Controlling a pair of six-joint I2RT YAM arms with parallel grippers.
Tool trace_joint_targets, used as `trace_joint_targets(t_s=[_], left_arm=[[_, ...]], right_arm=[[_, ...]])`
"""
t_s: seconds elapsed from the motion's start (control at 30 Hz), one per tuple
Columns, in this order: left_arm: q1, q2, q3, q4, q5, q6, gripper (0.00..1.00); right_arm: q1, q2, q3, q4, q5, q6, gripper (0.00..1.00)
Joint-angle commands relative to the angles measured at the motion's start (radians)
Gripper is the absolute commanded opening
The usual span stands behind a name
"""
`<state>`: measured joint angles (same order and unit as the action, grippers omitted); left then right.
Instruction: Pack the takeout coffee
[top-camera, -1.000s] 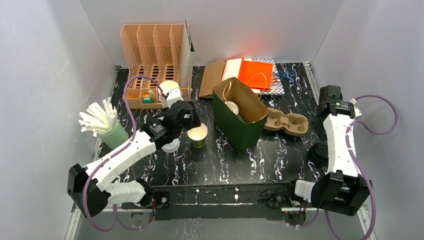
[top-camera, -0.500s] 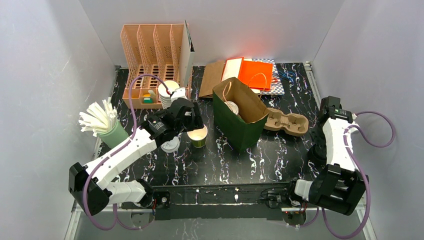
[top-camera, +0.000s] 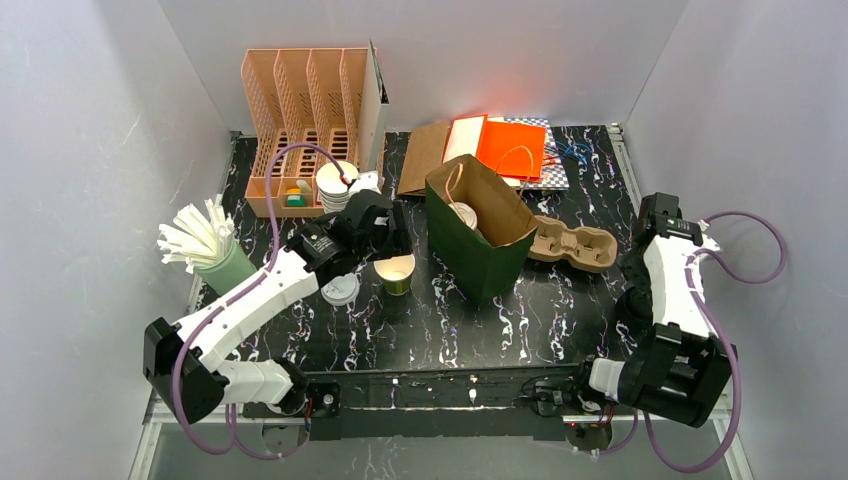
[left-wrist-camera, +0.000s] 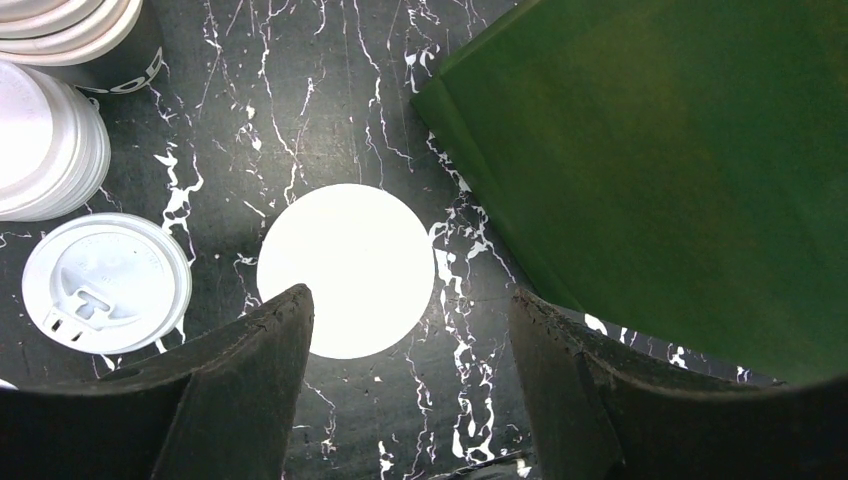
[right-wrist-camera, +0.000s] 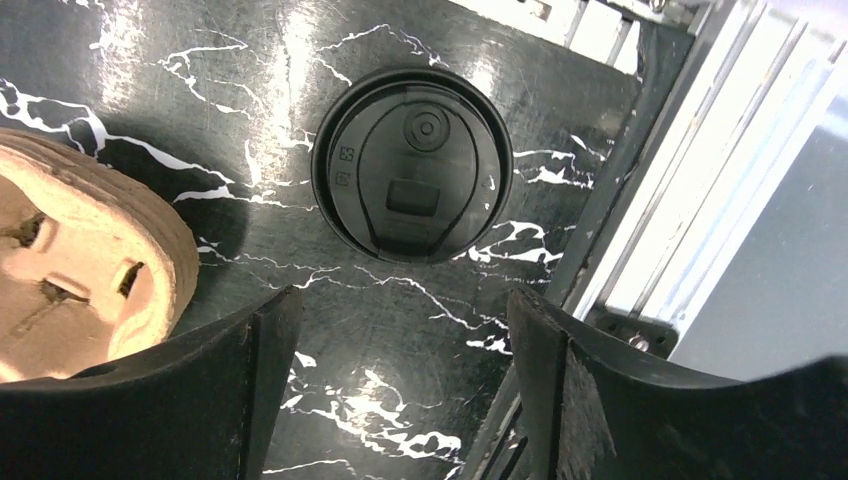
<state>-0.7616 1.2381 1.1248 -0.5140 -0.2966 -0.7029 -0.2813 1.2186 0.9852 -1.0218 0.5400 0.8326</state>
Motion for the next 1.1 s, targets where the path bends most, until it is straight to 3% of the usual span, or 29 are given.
trace_joint_targets(t_s=[0.0, 0.2, 0.6, 1.07], left_arm=[[-0.003, 0.015, 0.046, -0.035, 0.013, 0.01, 0.69], [-0.002, 0.027, 0.056, -0.043, 0.007, 0.023, 0.7], [-0.003, 0.033, 0.056, -0.041, 0.002, 0.03, 0.71], [-0.003, 0.051, 0.084, -0.049, -0.019, 0.08, 0.71]], right_arm=[[-0.004, 0.051, 0.0, 0.081, -0.023, -0.123, 0.85], [-0.005, 0.088, -0.006, 0.055, -0.01, -0.069, 0.98], [-0.151, 0.128, -0.011, 0.111, -0.131, -0.105, 0.98], [-0.204, 0.16, -0.024, 0.147, -0.158, -0.084, 0.98]])
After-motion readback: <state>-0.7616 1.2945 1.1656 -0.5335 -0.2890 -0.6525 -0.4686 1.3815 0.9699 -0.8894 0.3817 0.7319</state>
